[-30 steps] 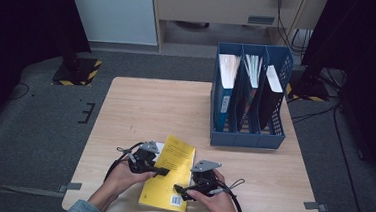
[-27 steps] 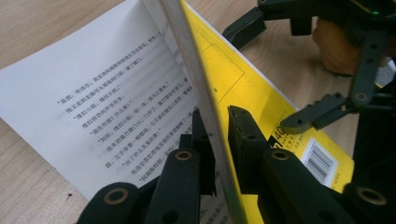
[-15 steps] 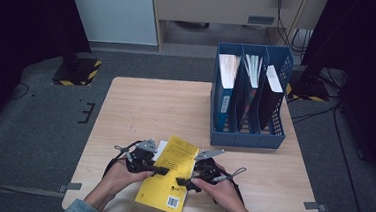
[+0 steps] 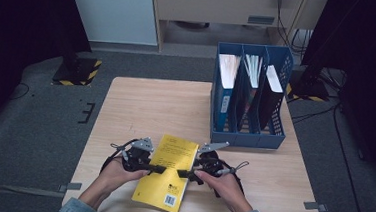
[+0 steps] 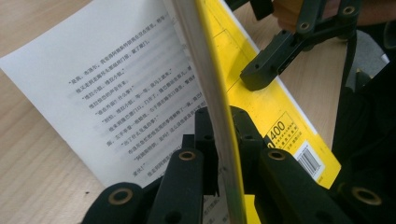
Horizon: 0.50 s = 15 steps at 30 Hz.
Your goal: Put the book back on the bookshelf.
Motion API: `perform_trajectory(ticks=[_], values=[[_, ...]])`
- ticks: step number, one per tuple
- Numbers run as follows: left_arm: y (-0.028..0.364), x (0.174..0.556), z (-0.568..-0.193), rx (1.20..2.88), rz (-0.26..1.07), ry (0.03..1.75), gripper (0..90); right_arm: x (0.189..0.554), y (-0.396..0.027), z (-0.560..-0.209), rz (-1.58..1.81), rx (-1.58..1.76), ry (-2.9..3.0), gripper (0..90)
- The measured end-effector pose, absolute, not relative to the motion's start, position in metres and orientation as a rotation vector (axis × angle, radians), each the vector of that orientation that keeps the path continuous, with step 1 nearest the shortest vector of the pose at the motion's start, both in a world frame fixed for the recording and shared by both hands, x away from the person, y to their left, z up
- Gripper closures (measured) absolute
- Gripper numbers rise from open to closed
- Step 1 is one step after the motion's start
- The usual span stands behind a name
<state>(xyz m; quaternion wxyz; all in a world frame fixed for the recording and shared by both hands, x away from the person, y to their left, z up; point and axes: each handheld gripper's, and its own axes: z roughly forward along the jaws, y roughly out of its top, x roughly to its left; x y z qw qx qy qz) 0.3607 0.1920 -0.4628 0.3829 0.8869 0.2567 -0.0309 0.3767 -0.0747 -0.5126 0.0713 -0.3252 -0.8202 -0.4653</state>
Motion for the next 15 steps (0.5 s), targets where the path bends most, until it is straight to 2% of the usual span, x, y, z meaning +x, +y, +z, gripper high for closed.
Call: perform_trajectory(ticks=[8, 15], values=[[0.199, 0.365, -0.456, 2.241, -0.042, 0.651, 83.6, 0.384, -0.067, -0.484, -1.392, -0.949, -2.578, 36.0], [0.200, 0.367, -0.455, 2.237, -0.034, 0.652, 83.9, 0.387, -0.064, -0.477, -1.367, -0.929, -2.619, 36.3]])
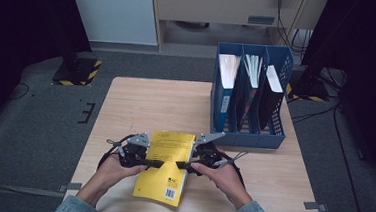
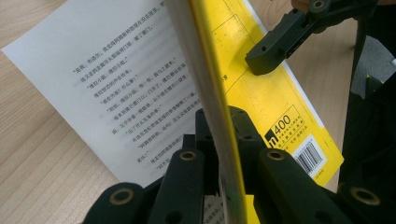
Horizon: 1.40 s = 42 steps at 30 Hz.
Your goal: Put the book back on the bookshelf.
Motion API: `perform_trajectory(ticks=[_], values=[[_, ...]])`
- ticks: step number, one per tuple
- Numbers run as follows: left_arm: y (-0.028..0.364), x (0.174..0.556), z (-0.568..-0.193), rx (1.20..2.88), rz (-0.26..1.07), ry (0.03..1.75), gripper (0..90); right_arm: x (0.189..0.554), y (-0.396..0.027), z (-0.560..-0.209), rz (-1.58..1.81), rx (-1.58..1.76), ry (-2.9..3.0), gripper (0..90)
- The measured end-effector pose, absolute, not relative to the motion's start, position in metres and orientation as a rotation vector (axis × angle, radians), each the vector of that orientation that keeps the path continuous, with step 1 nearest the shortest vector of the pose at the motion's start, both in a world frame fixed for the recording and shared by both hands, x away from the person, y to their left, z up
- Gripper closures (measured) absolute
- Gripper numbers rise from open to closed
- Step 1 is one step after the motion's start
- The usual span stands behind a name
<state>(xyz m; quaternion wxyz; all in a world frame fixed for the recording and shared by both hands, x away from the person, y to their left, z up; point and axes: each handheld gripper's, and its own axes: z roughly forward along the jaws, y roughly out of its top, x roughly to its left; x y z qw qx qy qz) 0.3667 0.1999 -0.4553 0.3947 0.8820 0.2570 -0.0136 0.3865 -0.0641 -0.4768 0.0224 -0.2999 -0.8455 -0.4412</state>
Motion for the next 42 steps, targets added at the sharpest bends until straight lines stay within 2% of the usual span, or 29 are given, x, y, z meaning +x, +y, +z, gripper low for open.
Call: perform_trajectory(ticks=[14, 28, 42], values=[[0.199, 0.367, -0.453, 2.238, -0.031, 0.633, 84.3, 0.388, -0.064, -0.474, -1.321, -0.879, -2.628, 36.1], [0.204, 0.374, -0.441, 2.203, 0.011, 0.624, 85.6, 0.392, -0.061, -0.444, -1.306, -0.845, -2.719, 42.2], [0.203, 0.376, -0.431, 2.193, 0.068, 0.603, 86.2, 0.392, -0.061, -0.426, -1.321, -0.811, -2.762, 42.6]])
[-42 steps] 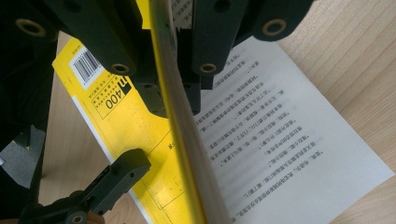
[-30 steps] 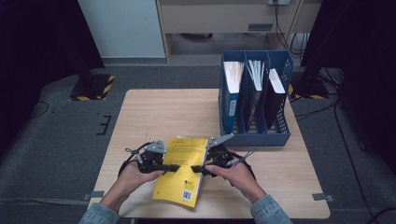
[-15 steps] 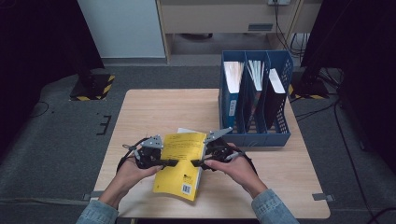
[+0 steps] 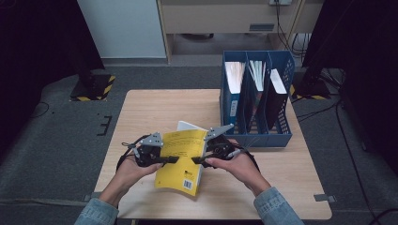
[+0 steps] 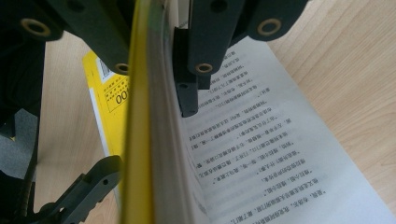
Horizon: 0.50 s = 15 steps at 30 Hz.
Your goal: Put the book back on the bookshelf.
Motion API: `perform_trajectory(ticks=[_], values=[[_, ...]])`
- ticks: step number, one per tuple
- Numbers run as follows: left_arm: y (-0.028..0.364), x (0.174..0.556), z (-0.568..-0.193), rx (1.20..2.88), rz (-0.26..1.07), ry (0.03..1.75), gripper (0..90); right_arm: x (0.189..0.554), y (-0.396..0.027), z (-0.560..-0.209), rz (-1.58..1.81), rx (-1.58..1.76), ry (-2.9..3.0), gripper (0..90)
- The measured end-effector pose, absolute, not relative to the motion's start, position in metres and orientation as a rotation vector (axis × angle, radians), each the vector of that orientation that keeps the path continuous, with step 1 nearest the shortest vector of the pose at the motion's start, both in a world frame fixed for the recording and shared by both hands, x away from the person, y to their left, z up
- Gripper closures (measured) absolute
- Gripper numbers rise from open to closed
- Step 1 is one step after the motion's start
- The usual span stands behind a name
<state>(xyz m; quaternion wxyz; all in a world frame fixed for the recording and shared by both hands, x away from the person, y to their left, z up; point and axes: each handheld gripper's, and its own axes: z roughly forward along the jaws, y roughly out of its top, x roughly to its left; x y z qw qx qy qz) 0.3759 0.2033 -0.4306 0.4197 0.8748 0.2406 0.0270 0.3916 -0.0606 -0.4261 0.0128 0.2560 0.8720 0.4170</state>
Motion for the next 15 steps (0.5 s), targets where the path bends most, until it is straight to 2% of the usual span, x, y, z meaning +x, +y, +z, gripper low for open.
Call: perform_trajectory(ticks=[15], values=[[0.203, 0.381, -0.429, 2.177, 0.087, 0.611, 86.2, 0.393, -0.057, -0.415, 1.268, 0.766, 2.710, 44.7]])
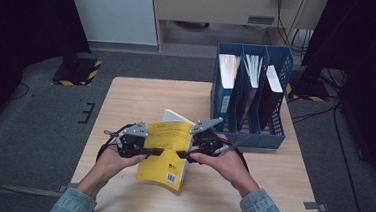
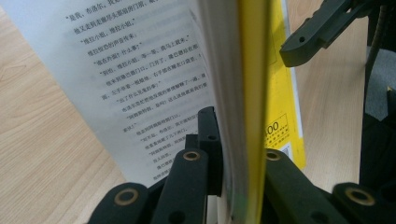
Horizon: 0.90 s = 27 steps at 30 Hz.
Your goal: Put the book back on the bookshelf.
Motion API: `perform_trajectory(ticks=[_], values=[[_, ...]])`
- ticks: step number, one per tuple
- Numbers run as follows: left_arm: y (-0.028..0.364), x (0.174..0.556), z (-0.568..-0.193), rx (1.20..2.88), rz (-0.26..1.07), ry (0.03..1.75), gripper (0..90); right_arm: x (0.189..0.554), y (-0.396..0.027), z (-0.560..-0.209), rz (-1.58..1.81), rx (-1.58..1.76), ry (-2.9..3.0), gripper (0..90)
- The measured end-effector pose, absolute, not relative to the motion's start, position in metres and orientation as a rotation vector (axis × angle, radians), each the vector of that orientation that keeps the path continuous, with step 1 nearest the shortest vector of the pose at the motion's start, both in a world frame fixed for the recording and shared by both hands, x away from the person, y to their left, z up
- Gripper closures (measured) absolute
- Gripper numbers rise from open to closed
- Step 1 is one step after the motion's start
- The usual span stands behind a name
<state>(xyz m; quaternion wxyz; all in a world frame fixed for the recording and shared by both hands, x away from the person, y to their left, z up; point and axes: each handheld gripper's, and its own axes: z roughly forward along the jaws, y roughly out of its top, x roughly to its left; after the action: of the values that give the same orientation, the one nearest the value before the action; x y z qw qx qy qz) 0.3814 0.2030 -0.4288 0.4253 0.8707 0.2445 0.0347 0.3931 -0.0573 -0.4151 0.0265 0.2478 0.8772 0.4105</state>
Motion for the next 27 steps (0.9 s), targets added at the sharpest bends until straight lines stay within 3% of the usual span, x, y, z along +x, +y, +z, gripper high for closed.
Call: perform_trajectory(ticks=[9, 27], values=[[0.202, 0.382, -0.429, 2.178, 0.090, 0.601, 86.2, 0.397, -0.050, -0.413, 1.195, 0.748, 2.745, 47.1], [0.206, 0.399, -0.417, 2.140, 0.143, 0.654, 85.7, 0.410, -0.041, -0.399, 1.147, 0.783, 2.633, 68.2]])
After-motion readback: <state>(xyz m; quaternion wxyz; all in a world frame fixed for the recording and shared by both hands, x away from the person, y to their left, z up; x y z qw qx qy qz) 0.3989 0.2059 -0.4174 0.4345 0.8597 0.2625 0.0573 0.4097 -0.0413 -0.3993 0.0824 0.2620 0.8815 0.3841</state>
